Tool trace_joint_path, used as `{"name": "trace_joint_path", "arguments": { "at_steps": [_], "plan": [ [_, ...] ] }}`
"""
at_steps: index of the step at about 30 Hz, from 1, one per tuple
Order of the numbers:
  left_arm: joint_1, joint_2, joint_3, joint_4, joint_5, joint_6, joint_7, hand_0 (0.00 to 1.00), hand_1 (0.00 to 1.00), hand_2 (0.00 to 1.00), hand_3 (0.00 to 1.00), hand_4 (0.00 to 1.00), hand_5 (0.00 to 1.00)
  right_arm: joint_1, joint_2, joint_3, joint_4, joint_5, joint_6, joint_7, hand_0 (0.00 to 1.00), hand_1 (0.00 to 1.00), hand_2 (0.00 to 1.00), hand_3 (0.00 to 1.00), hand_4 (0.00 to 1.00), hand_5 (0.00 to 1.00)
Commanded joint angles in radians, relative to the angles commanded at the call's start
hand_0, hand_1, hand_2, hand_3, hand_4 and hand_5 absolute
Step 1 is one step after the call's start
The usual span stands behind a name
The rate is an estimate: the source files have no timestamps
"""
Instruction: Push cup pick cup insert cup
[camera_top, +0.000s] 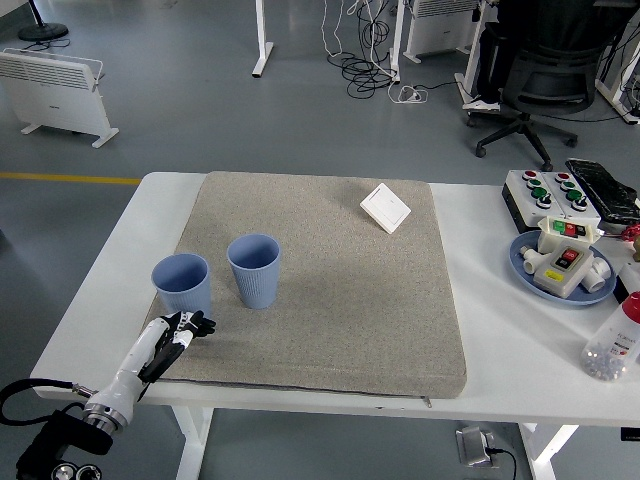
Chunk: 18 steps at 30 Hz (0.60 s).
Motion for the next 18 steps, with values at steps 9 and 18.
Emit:
{"name": "trace_joint_path", "arguments": {
  "at_steps": [9,18],
  "plan": [
    [-0.045,0.013,0.010,0.047,0.030,0.003,-0.012,0.746,0.678,0.631,0.602,0.618,0.998,-0.005,0.002,0.000,0.000,0.002,0.000,0.001,0.756,0.627,0.649,0.559,0.084,0.467],
    [-0.082,0.027,0.019,0.087,0.037,0.007,-0.026,0.753,0.676,0.631,0.599,0.614,0.998,-0.009,0.004,0.000,0.000,0.001,-0.001,0.000,0.756,0.627,0.648,0.559,0.084,0.468]
  ]
}}
